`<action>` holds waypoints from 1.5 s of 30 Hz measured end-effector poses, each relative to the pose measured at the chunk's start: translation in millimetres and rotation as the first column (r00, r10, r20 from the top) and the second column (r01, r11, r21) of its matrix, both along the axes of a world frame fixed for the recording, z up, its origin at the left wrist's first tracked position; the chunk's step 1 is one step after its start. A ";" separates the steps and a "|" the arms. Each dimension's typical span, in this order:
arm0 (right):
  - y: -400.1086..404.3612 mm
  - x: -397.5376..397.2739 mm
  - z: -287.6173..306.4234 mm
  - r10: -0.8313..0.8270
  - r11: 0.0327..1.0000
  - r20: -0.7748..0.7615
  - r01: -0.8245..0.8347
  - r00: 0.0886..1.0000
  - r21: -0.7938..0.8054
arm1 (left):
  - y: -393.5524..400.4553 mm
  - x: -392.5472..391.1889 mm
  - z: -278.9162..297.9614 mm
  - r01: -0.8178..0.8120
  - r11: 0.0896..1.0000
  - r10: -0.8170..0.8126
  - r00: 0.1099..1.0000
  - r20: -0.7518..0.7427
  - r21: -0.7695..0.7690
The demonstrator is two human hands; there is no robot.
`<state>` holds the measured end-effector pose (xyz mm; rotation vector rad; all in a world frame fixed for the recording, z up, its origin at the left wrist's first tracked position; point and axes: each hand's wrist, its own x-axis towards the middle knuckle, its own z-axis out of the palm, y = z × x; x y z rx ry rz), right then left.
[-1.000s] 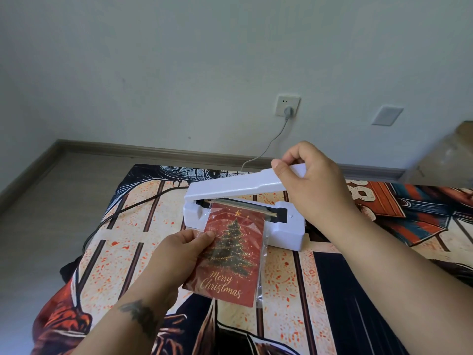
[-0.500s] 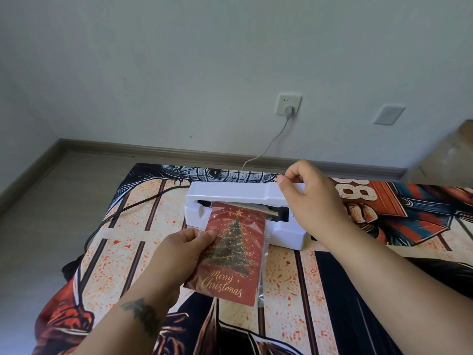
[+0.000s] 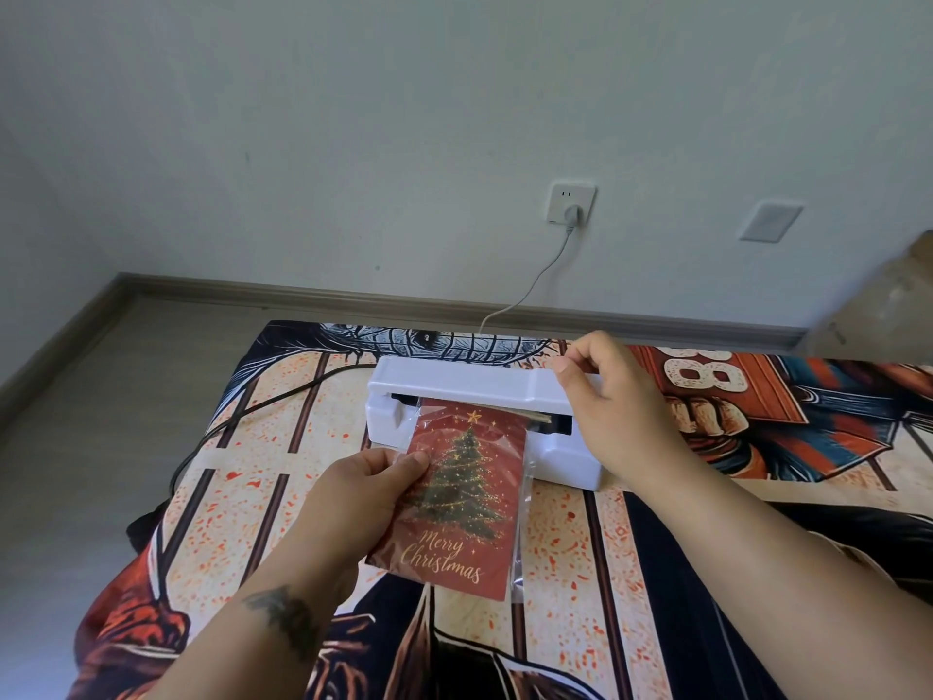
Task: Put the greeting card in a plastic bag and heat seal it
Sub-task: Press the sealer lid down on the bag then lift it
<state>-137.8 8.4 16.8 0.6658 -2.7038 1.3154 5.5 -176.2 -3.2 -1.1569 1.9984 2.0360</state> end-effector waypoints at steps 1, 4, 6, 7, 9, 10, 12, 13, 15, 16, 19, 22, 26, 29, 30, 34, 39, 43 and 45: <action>0.2 -0.1 -1.4 -0.001 1.000 -0.004 0.001 1.000 -0.004 | 0.0 -0.1 -0.1 0.002 1.000 -0.002 1.000 0.001 -0.001; 0.5 -0.7 -5.6 0.016 1.000 -0.006 -0.017 1.000 -0.017 | 0.0 0.0 -0.1 0.002 1.000 -0.002 1.000 0.004 -0.009; 1.0 -0.9 -8.1 0.027 1.000 -0.006 -0.028 1.000 -0.015 | -0.1 0.3 -0.1 0.007 1.000 -0.007 1.000 0.003 -0.020; 1.3 -1.0 -9.2 0.029 0.999 -0.004 -0.029 1.000 -0.015 | 0.0 0.4 0.0 0.007 1.000 -0.007 1.000 0.002 -0.022; 1.7 -1.0 -11.3 0.027 0.999 0.003 -0.026 1.000 -0.019 | 0.1 0.3 0.4 0.006 1.000 -0.006 1.000 0.002 -0.023; 1.7 -1.0 -12.2 0.025 0.999 0.006 -0.025 1.000 -0.020 | 0.3 0.2 0.6 0.007 1.000 -0.007 1.000 0.002 -0.023; 1.8 -1.2 -13.9 0.024 1.000 0.013 -0.024 1.000 -0.018 | 0.7 0.2 0.8 0.009 1.000 -0.009 1.000 0.005 -0.025; 1.8 -1.4 -14.7 0.022 1.000 0.014 -0.022 1.000 -0.017 | 0.9 0.4 0.9 0.009 1.000 -0.009 1.000 0.006 -0.025; 2.3 -1.7 -16.1 0.018 1.000 0.007 -0.018 1.000 -0.020 | 1.1 0.6 1.1 0.009 1.000 -0.009 1.000 0.006 -0.026; 2.6 -1.7 -16.8 0.016 1.000 0.003 -0.016 1.000 -0.021 | 1.0 0.6 1.2 0.009 1.000 -0.009 1.000 0.005 -0.026; 3.1 -1.1 -18.3 0.012 1.000 0.004 -0.012 1.000 -0.019 | 1.2 0.8 1.3 0.006 1.000 -0.006 1.000 0.006 -0.026; 3.1 -1.1 -19.6 0.009 1.000 0.007 -0.009 1.000 -0.018 | 1.4 0.9 1.2 0.006 1.000 -0.006 1.000 0.004 -0.030; 3.1 -0.7 -21.0 0.007 1.000 0.004 -0.007 1.000 -0.027 | 1.7 0.8 1.0 -0.001 1.000 0.001 1.000 0.001 -0.021; 3.1 0.5 -22.6 0.010 1.000 0.001 -0.010 1.000 -0.023 | 1.3 0.6 1.2 0.003 1.000 -0.003 1.000 0.005 -0.021; 3.2 0.7 -23.3 0.015 1.000 -0.003 -0.015 1.000 -0.024 | 1.1 0.4 1.3 0.004 1.000 -0.003 1.000 0.007 -0.020; 3.7 0.7 -25.5 0.025 0.999 -0.017 -0.025 1.000 -0.032 | 1.1 0.4 1.5 0.006 1.000 -0.006 1.000 0.006 -0.020; 3.1 0.2 -29.1 0.037 0.998 -0.045 -0.039 0.998 -0.041 | 1.3 1.3 0.5 0.008 0.999 -0.008 1.000 -0.002 -0.036; 3.0 -1.1 -31.5 0.043 0.998 -0.053 -0.045 0.998 -0.043 | 0.1 0.9 -1.4 0.008 0.999 -0.008 1.000 0.004 -0.045; 2.7 -1.0 -32.3 0.040 0.998 -0.056 -0.043 0.998 -0.046 | -0.4 0.9 -2.5 0.013 0.999 -0.013 1.000 0.004 -0.039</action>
